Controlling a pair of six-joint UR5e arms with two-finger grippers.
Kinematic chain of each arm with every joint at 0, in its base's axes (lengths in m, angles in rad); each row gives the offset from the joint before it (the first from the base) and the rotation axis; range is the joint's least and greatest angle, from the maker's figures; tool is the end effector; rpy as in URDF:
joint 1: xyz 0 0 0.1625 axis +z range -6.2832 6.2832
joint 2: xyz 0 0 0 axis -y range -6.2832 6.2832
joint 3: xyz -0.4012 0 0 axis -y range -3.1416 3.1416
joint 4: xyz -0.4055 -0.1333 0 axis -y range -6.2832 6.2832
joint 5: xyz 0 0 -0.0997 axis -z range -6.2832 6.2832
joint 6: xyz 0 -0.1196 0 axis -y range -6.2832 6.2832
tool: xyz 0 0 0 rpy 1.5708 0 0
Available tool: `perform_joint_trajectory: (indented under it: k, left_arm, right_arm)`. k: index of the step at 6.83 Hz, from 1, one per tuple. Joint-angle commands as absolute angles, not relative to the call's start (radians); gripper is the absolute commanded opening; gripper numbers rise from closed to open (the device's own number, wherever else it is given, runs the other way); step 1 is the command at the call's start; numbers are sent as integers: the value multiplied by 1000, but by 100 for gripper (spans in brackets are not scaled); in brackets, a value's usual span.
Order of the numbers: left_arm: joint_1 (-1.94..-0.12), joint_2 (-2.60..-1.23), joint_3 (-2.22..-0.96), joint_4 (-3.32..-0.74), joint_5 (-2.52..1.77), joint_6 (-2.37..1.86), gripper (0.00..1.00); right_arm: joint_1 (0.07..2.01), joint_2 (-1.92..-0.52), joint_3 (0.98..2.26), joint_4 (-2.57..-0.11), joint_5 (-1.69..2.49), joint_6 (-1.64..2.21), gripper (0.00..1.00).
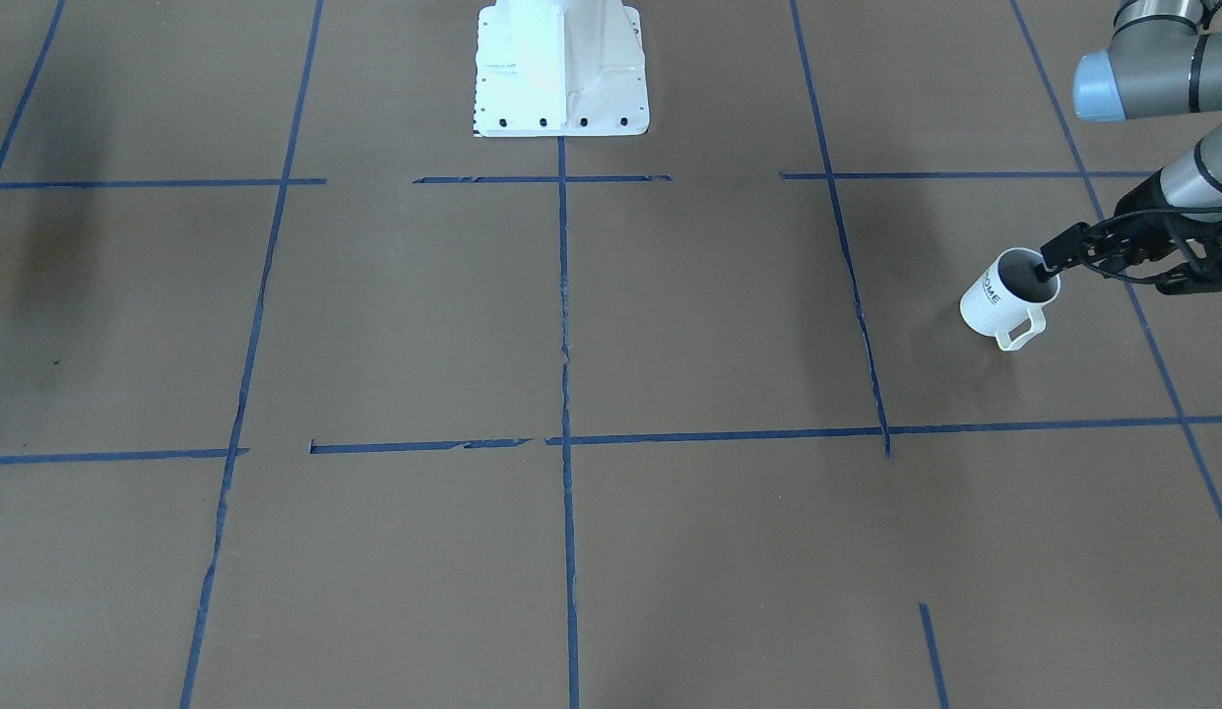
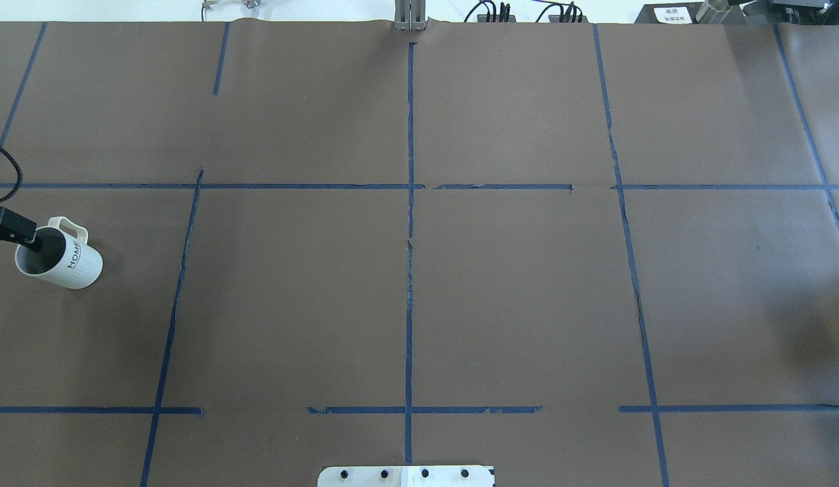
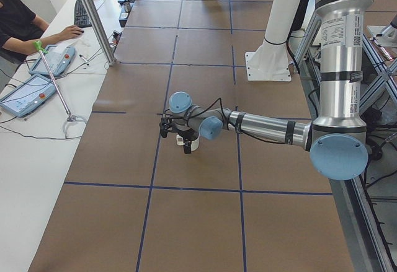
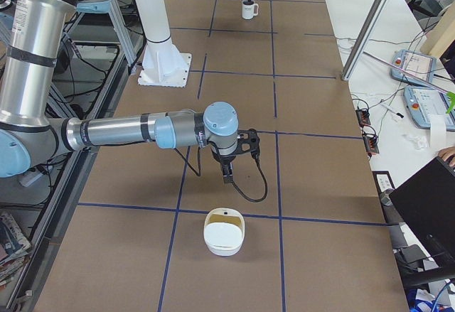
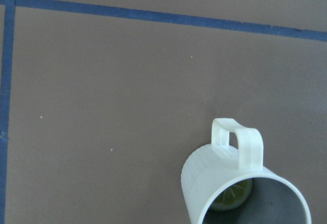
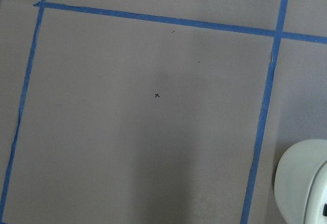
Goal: Left arm hands cup to right arm to dump lemon
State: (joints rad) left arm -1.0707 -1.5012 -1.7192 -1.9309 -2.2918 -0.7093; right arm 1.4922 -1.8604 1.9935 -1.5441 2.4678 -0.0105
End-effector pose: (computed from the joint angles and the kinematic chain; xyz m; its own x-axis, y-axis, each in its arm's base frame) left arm 0.1943 -0.4690 0.5698 0.6808 -0.0573 -0.7302 0.0123 0.9977 -0.0667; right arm 0.0085 -0.3995 0.5510 0.6114 -0.1833 0.7698 0.0839 0.9823 0.1672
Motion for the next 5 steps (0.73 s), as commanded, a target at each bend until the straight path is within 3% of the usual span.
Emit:
perform_joint_trajectory:
  k: [1, 2, 5]
  left_arm:
    - [-1026, -1502, -1694, -1982, -2246, -716, 49]
    - [-1026, -1500, -1698, -1985, -2250, -719, 3]
    - [-1026, -1522, -1736, -1974, -2273, -745, 0]
  right_arm:
    - [1482, -1859, 1996, -1543, 2488, -11, 100]
    - [1476, -1856, 1996, -1542, 2497, -12, 100]
    - [1405, -1849, 1991, -1340, 2487, 8, 93]
